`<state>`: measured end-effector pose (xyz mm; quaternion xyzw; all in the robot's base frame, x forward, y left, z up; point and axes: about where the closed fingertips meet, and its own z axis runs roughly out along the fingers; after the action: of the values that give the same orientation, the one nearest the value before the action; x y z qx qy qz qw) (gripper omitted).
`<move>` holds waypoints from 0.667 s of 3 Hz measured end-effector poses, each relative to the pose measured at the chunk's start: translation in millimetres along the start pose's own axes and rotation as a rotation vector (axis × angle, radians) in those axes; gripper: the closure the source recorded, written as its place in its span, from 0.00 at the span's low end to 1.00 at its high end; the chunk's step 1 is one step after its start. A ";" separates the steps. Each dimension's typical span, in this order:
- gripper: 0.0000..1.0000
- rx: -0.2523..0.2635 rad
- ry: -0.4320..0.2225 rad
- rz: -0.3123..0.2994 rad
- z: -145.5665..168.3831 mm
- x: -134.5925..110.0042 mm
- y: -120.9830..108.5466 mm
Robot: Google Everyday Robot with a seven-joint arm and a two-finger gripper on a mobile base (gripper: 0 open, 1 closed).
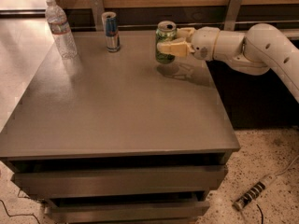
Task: Move green can near redbull can
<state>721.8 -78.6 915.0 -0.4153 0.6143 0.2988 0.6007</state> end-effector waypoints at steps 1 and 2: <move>1.00 0.000 0.000 0.000 0.1 0.0 0.1; 1.00 -0.019 0.011 0.003 17.8 0.9 -4.6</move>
Offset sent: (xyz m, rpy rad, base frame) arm 0.0535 0.0457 -0.0084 -0.0411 0.0441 0.0582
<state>734.7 -65.6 912.9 -0.4217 0.6154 0.3032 0.5929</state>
